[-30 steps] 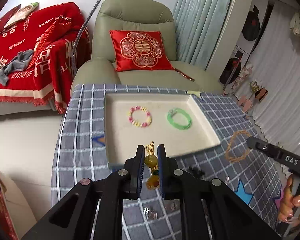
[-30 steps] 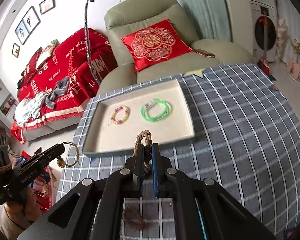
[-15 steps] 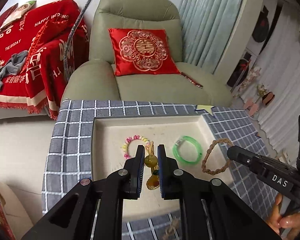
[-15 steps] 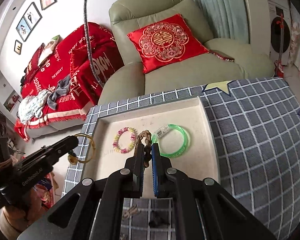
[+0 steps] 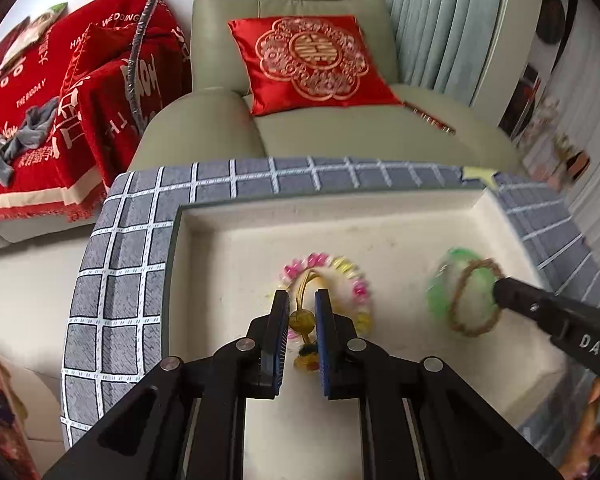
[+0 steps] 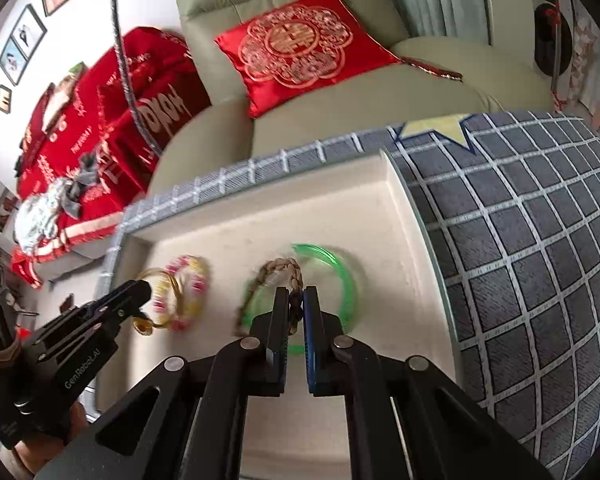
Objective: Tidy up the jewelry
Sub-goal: 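Lower both bracelets into the tray, gold onto beaded, braided inside bangle, and open, then grasp the pink heart pendant with the left tool while the right tool grasps the star hair clip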
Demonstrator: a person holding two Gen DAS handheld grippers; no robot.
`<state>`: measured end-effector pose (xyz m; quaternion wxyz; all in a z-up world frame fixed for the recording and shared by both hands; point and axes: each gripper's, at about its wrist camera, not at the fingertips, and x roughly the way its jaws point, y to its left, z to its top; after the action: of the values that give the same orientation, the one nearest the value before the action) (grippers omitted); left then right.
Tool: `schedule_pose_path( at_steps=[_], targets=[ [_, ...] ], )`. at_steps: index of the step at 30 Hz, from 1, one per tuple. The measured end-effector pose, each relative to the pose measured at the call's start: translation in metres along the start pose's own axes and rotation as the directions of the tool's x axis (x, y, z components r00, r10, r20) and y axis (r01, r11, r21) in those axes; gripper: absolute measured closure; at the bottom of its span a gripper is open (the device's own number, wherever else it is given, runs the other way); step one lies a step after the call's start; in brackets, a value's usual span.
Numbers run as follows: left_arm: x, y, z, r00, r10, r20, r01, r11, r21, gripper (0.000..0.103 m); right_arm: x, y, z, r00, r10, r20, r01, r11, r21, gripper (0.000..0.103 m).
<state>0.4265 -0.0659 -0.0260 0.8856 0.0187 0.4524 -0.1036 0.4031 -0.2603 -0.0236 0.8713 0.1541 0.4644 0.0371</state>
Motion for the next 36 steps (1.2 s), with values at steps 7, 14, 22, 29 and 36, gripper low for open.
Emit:
schedule_pose_path(
  at_steps=[7, 14, 22, 29, 36],
  targets=[
    [0.011, -0.009, -0.006, 0.996, 0.092, -0.006, -0.091, 0.994, 0.062, 0.075, 0.007, -0.002, -0.003, 0.999, -0.050, -0.004, 0.050, 0.998, -0.035, 0.095],
    [0.011, -0.015, -0.011, 0.991, 0.131, 0.008, -0.131, 0.987, 0.091, 0.075, 0.000, 0.005, -0.001, 0.999, -0.045, 0.006, 0.046, 0.997, -0.055, 0.058],
    [0.011, -0.016, -0.013, 0.991, 0.129, 0.018, -0.130, 0.987, 0.098, 0.075, -0.028, 0.006, -0.005, 0.996, -0.019, 0.085, 0.022, 0.999, -0.032, 0.032],
    [0.010, -0.018, -0.012, 0.992, 0.123, 0.027, -0.125, 0.988, 0.090, 0.069, -0.041, -0.001, -0.014, 0.995, -0.014, 0.102, 0.015, 1.000, -0.005, 0.032],
    [-0.012, -0.023, -0.010, 0.986, 0.125, 0.111, -0.137, 0.985, 0.108, 0.000, -0.047, -0.013, -0.016, 0.994, -0.010, 0.113, 0.005, 0.999, 0.040, 0.032]
  ],
)
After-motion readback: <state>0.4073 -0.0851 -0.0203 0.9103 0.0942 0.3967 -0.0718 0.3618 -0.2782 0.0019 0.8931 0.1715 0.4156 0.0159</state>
